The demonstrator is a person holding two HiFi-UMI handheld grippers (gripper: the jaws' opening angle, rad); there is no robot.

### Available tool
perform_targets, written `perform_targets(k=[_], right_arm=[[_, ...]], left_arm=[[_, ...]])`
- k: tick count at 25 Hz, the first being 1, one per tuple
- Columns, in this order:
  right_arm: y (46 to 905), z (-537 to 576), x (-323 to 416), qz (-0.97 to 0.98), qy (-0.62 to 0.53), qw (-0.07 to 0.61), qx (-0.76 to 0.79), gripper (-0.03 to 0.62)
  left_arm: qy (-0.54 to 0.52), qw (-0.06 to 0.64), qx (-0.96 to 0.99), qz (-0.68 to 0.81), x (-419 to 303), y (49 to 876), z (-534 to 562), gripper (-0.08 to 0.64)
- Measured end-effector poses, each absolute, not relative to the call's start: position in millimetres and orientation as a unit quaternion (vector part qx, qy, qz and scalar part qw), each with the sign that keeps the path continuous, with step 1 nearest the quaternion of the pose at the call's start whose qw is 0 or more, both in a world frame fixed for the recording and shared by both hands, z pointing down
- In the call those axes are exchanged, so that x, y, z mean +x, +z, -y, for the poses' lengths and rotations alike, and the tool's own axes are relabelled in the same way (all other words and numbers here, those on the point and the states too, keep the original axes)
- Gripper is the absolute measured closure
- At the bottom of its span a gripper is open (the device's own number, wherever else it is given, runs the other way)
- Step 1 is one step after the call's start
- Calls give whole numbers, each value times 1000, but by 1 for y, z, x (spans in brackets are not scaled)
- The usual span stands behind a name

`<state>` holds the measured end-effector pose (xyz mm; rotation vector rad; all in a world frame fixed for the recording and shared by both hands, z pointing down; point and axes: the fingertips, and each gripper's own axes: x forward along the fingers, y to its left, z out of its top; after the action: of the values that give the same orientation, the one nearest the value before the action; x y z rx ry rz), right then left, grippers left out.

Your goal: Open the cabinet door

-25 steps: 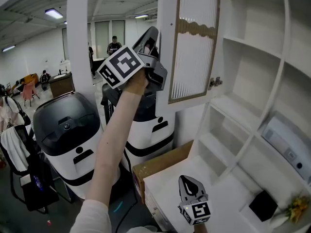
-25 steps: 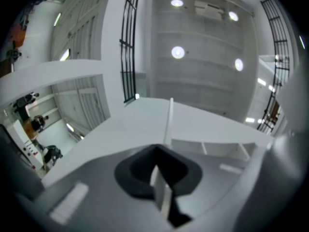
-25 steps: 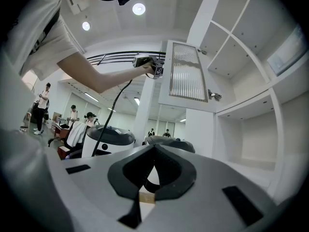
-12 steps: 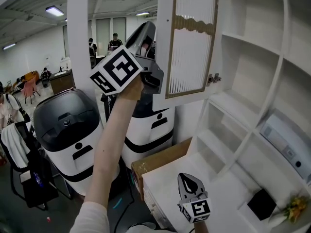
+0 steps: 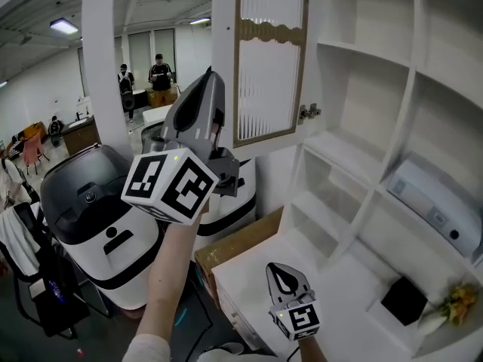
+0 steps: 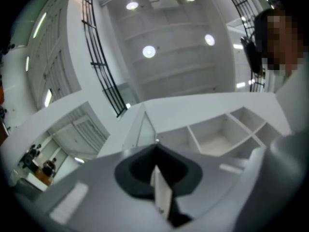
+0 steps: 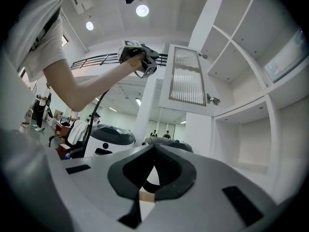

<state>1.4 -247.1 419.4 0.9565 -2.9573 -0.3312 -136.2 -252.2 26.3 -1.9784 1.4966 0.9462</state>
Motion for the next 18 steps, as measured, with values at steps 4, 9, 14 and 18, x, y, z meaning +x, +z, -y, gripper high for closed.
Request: perform_targets(k=[4, 9, 14, 18], right_arm=[[421, 247, 1, 945, -103, 4, 310, 592], [426, 249, 3, 937, -120, 12, 328, 592], [420, 253, 5, 930, -122, 2, 348, 592], [418, 257, 10, 922, -126, -6, 365, 592]], left_arm=[[289, 283, -705, -582, -116, 64, 241, 555], [199, 325, -681, -626, -100, 117, 234, 555], [169, 284, -692, -642, -88, 182, 235, 555], [146, 238, -697, -661, -82, 242, 245, 555]])
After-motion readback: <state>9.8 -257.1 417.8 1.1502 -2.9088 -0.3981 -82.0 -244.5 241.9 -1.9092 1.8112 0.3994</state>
